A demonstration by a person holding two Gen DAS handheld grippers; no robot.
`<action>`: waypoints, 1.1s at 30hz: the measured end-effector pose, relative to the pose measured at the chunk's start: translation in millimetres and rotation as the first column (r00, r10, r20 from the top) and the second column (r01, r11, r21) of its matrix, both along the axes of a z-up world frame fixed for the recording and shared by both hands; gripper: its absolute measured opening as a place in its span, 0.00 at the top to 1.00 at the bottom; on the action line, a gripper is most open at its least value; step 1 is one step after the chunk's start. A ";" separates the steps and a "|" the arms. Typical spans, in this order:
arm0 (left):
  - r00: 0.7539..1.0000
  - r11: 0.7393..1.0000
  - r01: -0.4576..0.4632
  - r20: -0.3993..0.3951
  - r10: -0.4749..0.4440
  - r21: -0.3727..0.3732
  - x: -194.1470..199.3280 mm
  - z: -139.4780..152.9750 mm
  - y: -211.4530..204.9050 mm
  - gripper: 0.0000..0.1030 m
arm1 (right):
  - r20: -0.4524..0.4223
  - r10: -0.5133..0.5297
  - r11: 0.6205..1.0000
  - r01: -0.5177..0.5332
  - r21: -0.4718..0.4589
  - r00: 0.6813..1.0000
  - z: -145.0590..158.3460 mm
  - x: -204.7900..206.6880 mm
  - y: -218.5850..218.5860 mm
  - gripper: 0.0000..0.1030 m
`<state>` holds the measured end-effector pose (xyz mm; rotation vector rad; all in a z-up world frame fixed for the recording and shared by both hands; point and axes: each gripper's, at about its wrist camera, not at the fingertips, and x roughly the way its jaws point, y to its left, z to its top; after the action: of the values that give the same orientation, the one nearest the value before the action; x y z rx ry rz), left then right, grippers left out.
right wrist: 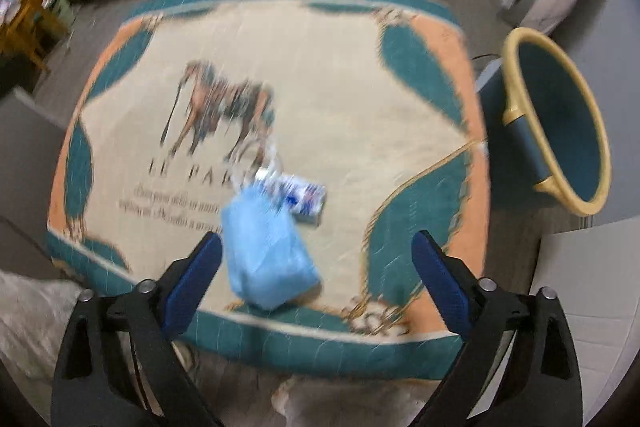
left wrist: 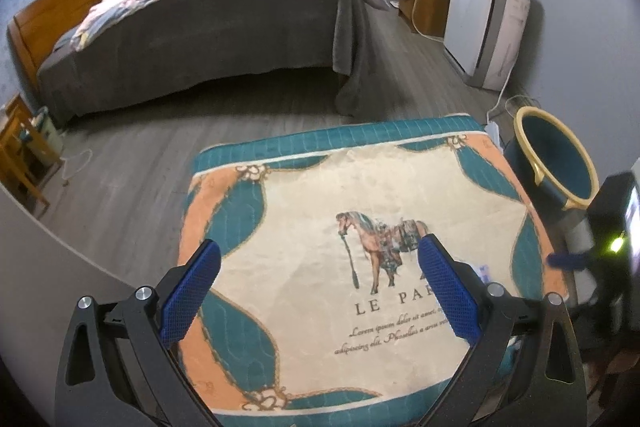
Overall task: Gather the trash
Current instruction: 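Grasp the blue face mask with right tool while left tool grasps gum packet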
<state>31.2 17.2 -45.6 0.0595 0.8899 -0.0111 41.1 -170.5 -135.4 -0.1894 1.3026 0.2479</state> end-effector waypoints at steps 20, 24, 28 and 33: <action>0.986 0.988 0.143 -0.074 -0.147 -0.062 6.7 -27.2 -33.8 0.05 | 0.111 0.050 0.999 -0.051 0.011 0.993 59.3 33.9 -22.5 0.79; 0.967 0.976 0.207 -0.139 -0.215 -0.071 8.9 -55.3 -60.1 0.05 | 0.150 0.003 1.000 -0.003 0.001 0.989 61.6 51.8 -44.2 0.79; 0.954 0.968 0.240 -0.169 -0.248 -0.066 6.3 -79.0 -85.3 0.07 | 0.106 -0.057 0.998 0.053 0.036 0.993 45.2 65.6 -65.0 0.79; 0.947 0.967 0.230 -0.203 -0.248 -0.109 10.8 -103.6 -113.9 0.08 | 0.096 -0.090 0.996 0.087 0.034 0.991 38.3 75.8 -81.1 0.79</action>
<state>42.0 -96.7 -149.2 0.0884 1.0936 -0.2866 116.9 -251.6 -97.1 -0.1168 1.2064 0.1795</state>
